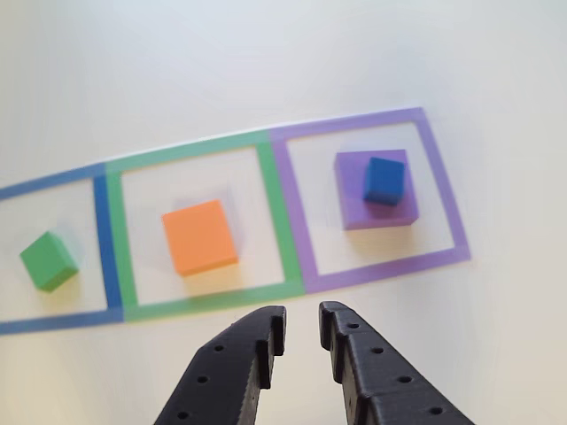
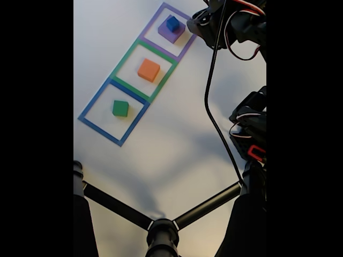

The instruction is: Tower of hanoi

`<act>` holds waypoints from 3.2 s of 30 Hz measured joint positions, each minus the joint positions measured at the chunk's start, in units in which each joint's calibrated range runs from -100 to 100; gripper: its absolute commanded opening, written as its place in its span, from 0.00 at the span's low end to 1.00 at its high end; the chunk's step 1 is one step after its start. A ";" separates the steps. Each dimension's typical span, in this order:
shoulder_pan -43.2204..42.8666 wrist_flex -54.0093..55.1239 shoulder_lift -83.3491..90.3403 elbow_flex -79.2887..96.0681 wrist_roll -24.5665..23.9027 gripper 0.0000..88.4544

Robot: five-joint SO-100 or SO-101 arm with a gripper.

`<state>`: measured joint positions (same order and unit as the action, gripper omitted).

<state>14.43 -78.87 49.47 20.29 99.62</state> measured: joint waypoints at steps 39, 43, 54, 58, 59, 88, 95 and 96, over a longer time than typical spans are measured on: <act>-26.56 73.05 1.43 59.42 0.19 0.42; -26.56 84.21 0.08 65.86 0.00 0.43; -26.56 114.59 -21.61 70.59 0.00 0.43; -26.56 123.37 -31.69 70.42 0.00 0.43; -26.56 125.68 -34.47 70.08 0.00 0.43; -32.65 149.92 -70.79 54.34 0.38 0.44; -32.85 145.93 -73.39 47.38 0.38 0.44; -32.85 145.30 -73.64 46.95 0.38 0.44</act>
<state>-18.42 66.43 -24.17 67.24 100.00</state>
